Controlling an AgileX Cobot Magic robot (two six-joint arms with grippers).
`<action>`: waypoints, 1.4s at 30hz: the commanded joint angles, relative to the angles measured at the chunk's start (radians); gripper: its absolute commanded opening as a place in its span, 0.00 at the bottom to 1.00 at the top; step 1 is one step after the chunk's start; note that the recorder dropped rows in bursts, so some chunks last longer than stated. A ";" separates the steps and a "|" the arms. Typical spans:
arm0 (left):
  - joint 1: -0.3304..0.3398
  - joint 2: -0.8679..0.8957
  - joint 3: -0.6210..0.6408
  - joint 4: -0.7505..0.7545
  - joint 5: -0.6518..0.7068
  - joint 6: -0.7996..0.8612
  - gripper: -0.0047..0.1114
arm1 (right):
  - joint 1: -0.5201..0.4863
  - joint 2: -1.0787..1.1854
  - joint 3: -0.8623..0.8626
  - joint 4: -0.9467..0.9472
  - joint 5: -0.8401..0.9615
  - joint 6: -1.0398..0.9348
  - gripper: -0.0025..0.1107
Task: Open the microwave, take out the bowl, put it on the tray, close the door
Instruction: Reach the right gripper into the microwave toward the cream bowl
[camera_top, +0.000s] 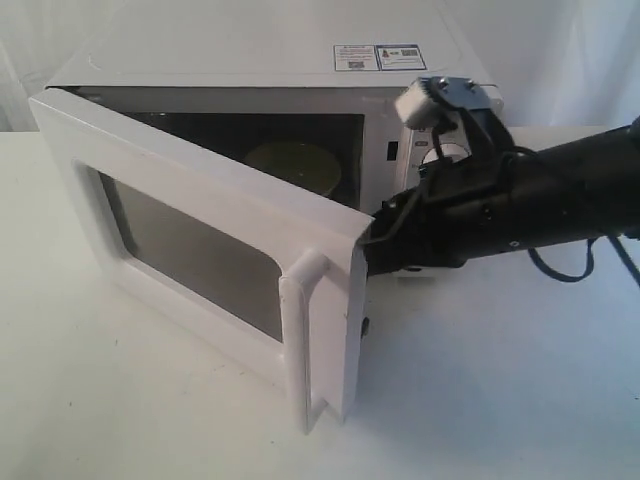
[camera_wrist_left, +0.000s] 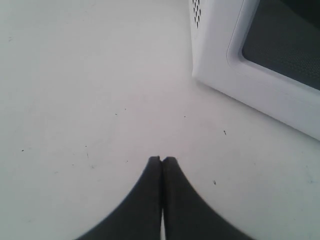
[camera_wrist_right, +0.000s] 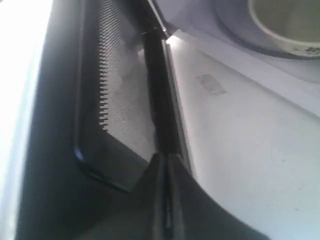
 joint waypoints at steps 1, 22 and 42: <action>0.002 -0.004 0.004 -0.003 0.000 -0.001 0.04 | 0.106 0.004 0.005 0.020 0.017 -0.014 0.02; 0.002 -0.004 0.004 -0.003 0.000 -0.001 0.04 | 0.351 0.004 -0.005 0.119 0.034 -0.203 0.02; 0.002 -0.004 0.004 -0.003 0.000 -0.001 0.04 | 0.456 0.229 -0.059 -0.178 -0.921 -0.598 0.37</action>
